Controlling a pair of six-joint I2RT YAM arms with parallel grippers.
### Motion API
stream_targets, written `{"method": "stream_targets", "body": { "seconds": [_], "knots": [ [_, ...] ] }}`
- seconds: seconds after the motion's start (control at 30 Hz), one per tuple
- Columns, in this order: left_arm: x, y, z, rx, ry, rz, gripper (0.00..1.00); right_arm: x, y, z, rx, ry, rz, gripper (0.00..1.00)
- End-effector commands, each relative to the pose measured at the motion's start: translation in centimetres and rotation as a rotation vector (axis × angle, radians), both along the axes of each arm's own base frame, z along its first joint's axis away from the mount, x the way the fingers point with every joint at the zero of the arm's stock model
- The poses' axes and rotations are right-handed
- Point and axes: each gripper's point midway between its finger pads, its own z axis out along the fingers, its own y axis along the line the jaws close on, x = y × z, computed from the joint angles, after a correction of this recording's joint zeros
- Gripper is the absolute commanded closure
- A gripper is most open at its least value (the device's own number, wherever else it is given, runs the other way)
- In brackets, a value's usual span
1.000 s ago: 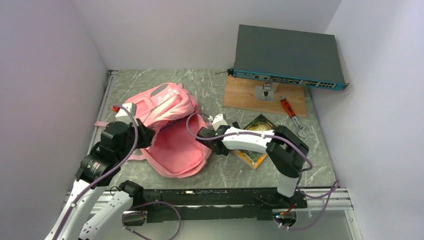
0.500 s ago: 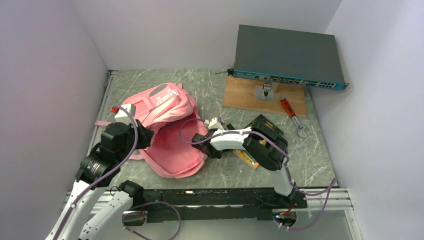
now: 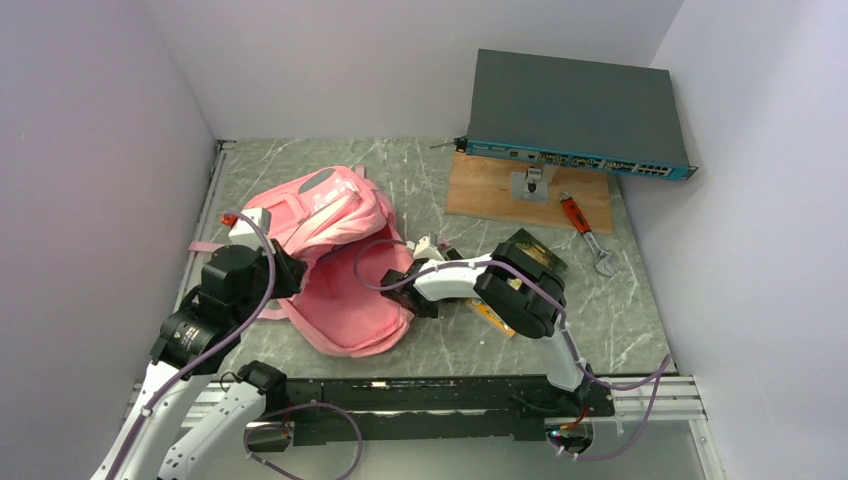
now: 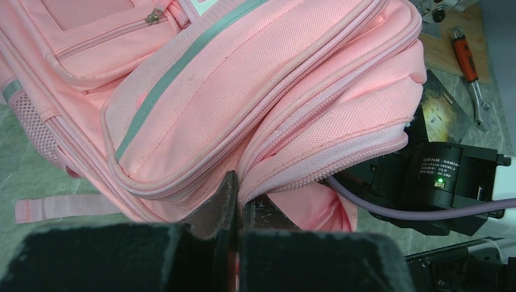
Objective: Pack the student bag
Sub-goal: Pick up the book from the center of the board.
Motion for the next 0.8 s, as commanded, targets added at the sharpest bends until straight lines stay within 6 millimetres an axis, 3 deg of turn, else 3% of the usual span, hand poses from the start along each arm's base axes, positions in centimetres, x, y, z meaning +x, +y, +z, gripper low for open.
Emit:
{"method": "stream_targets", "body": {
  "seconds": [0.0, 0.13, 0.23, 0.4, 0.53, 0.6, 0.77],
  "knots": [
    [1.2, 0.9, 3.0, -0.054, -0.111, 0.086, 1.00, 0.0, 0.7, -1.2, 0.034, 0.004, -0.012, 0.41],
    [1.2, 0.6, 2.8, -0.061, -0.101, 0.073, 1.00, 0.0, 0.6, -1.4, 0.021, 0.005, -0.016, 0.51],
    [1.3, 0.3, 2.5, -0.065, -0.090, 0.066, 1.00, 0.3, 0.7, -1.2, 0.016, -0.001, -0.012, 0.67],
    [1.4, 0.1, 2.6, -0.074, -0.092, 0.061, 1.00, 0.4, 0.7, 0.8, 0.024, -0.032, -0.009, 0.88],
    [1.5, 0.2, 2.5, -0.069, -0.090, 0.065, 1.00, 0.2, 0.5, 3.4, 0.061, -0.047, -0.001, 0.93],
    [1.5, 0.3, 2.5, -0.071, -0.090, 0.070, 1.00, -0.1, 0.4, 5.0, 0.103, -0.057, 0.008, 1.00],
    [1.8, -0.1, 2.5, -0.078, -0.089, 0.057, 1.00, -0.7, 0.3, 8.2, 0.249, -0.078, 0.042, 1.00]
  ]
}}
